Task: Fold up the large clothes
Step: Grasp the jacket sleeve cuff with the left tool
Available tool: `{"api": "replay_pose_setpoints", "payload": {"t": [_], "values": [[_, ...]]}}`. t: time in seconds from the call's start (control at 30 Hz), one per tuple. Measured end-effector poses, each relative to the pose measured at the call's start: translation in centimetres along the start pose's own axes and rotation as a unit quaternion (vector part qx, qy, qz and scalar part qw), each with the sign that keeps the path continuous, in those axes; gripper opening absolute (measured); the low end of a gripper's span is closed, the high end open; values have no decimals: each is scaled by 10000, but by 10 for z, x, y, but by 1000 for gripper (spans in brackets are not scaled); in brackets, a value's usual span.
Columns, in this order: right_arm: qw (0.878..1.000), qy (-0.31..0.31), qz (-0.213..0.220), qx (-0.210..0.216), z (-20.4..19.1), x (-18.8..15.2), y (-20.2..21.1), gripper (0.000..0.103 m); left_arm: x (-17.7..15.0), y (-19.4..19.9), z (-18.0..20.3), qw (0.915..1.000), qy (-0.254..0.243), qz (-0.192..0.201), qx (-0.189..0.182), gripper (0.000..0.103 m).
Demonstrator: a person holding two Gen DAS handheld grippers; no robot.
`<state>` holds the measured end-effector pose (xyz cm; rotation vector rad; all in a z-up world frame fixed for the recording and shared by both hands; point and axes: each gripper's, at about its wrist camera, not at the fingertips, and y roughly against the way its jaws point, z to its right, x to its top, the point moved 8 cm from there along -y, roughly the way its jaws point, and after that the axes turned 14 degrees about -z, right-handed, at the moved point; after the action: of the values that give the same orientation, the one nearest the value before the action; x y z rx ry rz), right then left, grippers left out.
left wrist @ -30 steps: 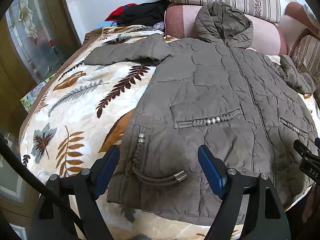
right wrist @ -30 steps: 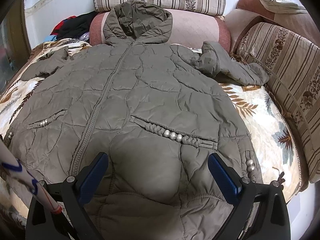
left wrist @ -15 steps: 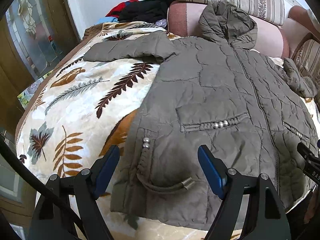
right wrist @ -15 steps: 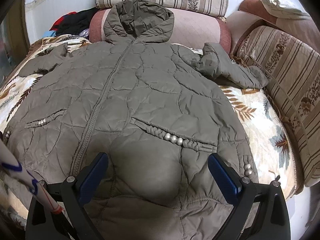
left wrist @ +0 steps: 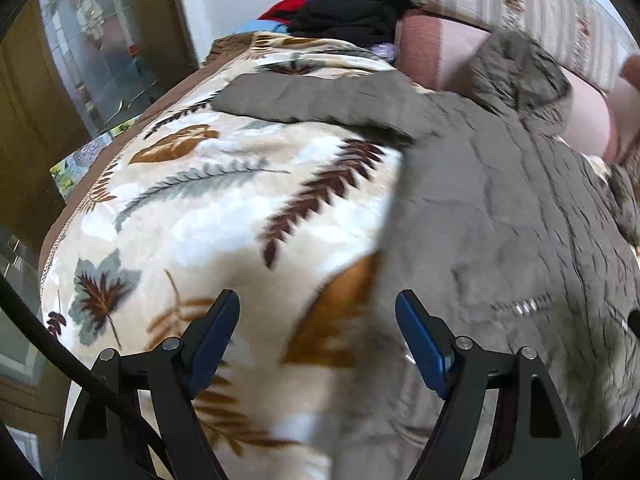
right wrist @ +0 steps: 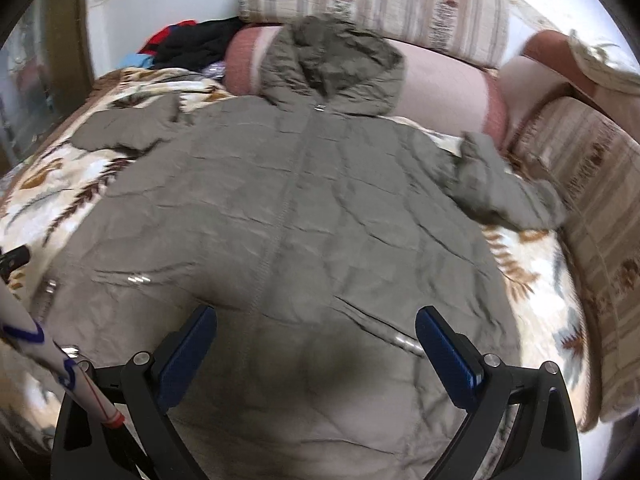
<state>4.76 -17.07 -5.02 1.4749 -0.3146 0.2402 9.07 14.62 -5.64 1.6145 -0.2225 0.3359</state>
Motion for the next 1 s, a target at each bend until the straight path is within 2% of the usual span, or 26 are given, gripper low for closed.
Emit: {"api": "replay_pose_setpoints", "payload": {"t": [0.23,0.33,0.47,0.6,0.73,0.83,0.9,1.0], "values": [[9987,125,-64,489,-32,33,-5,101,67,-2,-53,9992,394,71,-59,79],[9980,188,-61,604,-39,35,-12,98,107,-14,-73,9976,619,-7,-319,79],[9980,199,-216,566,-34,29,-32,96,167,-39,-104,9907,1082,-39,-825,79],[9985,48,-391,392,-17,21,-55,96,224,-81,-137,9707,1751,-152,-1642,79],[9970,-213,-592,442,-3,14,-75,96,262,-135,-157,9494,2301,-347,-2109,78],[9965,-256,-717,346,4,11,-88,96,285,-168,-158,9349,2503,-401,-2484,71],[9968,-241,-716,269,6,12,-92,96,296,-184,-158,9300,2563,-378,-2607,71],[9975,-191,-654,203,6,18,-94,96,312,-209,-160,9279,2659,-416,-2580,71]]}}
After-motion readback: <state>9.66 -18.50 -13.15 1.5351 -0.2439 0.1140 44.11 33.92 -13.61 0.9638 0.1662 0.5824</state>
